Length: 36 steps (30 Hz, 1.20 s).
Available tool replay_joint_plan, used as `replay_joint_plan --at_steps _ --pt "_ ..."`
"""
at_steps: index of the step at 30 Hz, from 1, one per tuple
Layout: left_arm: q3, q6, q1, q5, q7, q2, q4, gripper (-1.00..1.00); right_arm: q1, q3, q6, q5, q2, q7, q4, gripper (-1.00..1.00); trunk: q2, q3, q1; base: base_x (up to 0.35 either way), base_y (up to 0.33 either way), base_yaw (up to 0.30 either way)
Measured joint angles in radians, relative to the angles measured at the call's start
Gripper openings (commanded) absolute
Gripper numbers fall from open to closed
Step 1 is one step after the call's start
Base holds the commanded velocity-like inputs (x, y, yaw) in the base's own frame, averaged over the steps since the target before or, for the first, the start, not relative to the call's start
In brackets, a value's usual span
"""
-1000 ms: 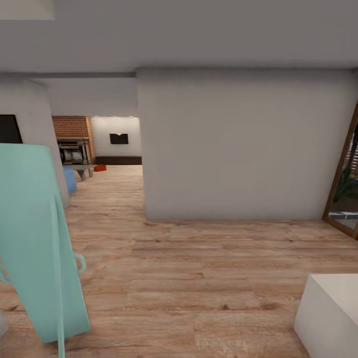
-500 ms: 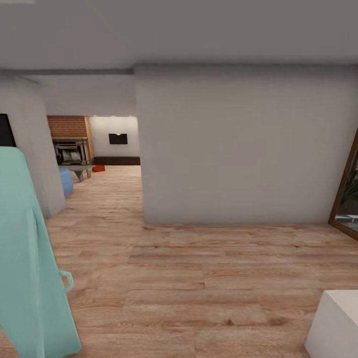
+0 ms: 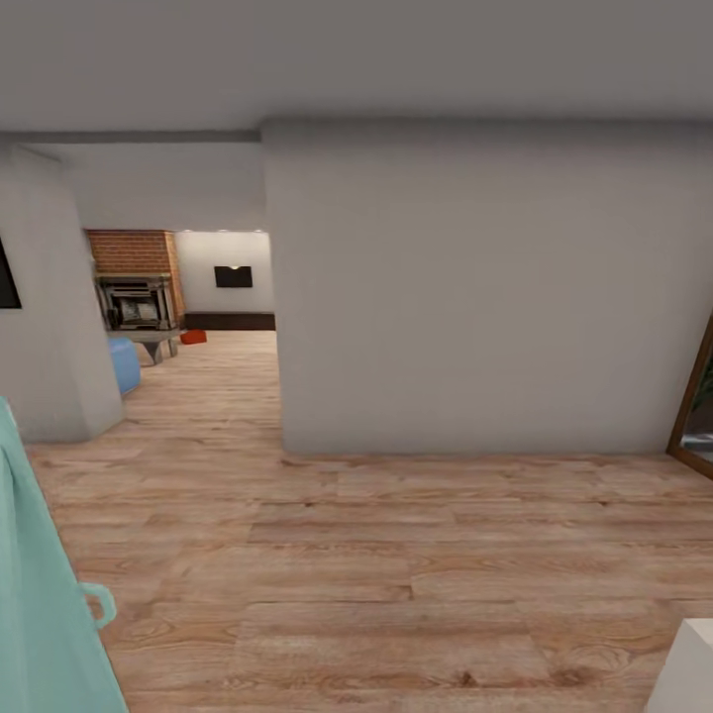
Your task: Move the two storage containers from the living room to the garage. In the garage, place one container on the floor and stack the other container on top of it (either order is fine).
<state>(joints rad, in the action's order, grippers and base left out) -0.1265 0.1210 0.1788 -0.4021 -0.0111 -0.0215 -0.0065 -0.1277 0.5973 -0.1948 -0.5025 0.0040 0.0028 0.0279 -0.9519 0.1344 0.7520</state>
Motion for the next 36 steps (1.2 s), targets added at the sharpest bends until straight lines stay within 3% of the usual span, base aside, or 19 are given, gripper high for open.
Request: replay_joint_plan --at_steps 36 --pt "-0.001 -0.001 0.0 0.002 0.0 0.0 0.0 1.0 0.0 -0.007 0.008 -0.003 0.002 0.001 0.001 1.0 0.0 0.0 0.0 0.322 0.0 0.0"
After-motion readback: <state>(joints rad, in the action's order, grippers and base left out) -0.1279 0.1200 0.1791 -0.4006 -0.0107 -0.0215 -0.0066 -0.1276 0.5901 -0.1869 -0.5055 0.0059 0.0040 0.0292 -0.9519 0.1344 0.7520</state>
